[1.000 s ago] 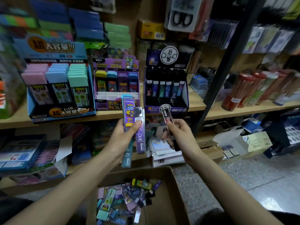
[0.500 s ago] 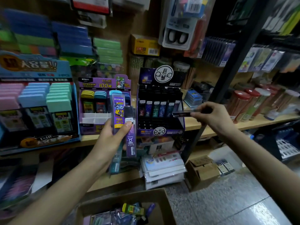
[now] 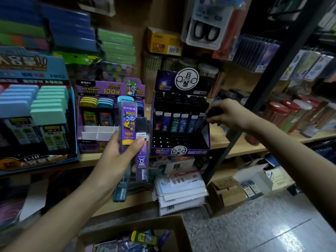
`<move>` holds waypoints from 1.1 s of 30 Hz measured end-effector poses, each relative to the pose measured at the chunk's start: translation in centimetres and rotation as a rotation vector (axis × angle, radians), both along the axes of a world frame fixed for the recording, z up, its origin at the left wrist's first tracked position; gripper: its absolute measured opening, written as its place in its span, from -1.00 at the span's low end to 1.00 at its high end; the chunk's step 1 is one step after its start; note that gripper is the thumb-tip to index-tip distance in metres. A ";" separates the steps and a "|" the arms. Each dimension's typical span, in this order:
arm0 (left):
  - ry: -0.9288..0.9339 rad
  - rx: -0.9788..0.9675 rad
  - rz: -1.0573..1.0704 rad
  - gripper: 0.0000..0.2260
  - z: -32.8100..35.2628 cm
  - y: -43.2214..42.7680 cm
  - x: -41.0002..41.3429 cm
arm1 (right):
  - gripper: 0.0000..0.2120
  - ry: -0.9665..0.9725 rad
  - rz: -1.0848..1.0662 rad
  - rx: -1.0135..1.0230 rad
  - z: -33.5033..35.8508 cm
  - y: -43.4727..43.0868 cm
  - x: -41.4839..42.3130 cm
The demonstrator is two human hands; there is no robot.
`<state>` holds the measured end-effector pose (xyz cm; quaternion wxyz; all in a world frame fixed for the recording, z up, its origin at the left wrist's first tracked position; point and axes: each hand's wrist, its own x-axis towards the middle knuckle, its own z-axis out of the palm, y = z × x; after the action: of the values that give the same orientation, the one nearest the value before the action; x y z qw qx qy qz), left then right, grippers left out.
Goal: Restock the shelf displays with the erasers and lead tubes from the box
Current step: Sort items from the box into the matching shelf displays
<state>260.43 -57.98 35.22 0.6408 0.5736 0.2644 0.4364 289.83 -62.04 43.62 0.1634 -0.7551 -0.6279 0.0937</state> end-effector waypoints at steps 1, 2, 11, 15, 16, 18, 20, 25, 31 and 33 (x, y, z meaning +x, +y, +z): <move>-0.002 -0.002 -0.001 -0.73 0.0 0.0 0.0 | -0.89 0.020 0.022 -0.033 0.2 0.1 0.0; -0.001 -0.004 -0.003 -0.75 0.1 -0.1 0.1 | -0.89 0.050 0.037 -0.050 0.2 0.2 0.0; 0.007 0.016 0.007 -0.74 -0.3 -0.2 0.1 | -0.74 0.084 -0.227 0.378 -4.4 0.6 -0.7; -0.010 0.008 0.000 -0.73 -0.4 0.0 0.1 | -0.81 -0.151 -0.171 0.401 -5.1 1.0 -0.8; -0.014 0.010 -0.003 -0.72 -0.4 0.0 0.0 | -0.80 -0.181 -0.175 0.386 -5.1 1.0 -0.8; -0.018 0.015 -0.006 -0.72 -0.3 0.0 -0.1 | -0.78 -0.218 -0.217 0.360 -5.2 0.6 -1.1; -0.027 0.010 -0.013 -0.69 -0.3 0.0 -0.2 | -0.76 -0.230 -0.281 0.389 -5.0 -0.3 -2.2; -0.035 -0.034 -0.014 -0.64 -0.1 -0.1 -0.7 | -0.78 0.555 -0.124 0.344 -4.3 -3.2 -10.5; 0.019 -0.041 0.051 -0.69 -0.1 -0.4 -0.9 | -0.77 1.033 -0.071 0.190 -4.2 -2.8 -18.3; 0.055 0.004 0.056 -0.75 -0.2 -0.5 -1.2 | -0.80 1.088 -0.109 0.181 -4.1 -2.5 -18.7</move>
<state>259.24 -58.51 35.00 0.6196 0.5790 0.2969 0.4389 271.16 -64.57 39.55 0.5331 -0.6122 -0.4186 0.4071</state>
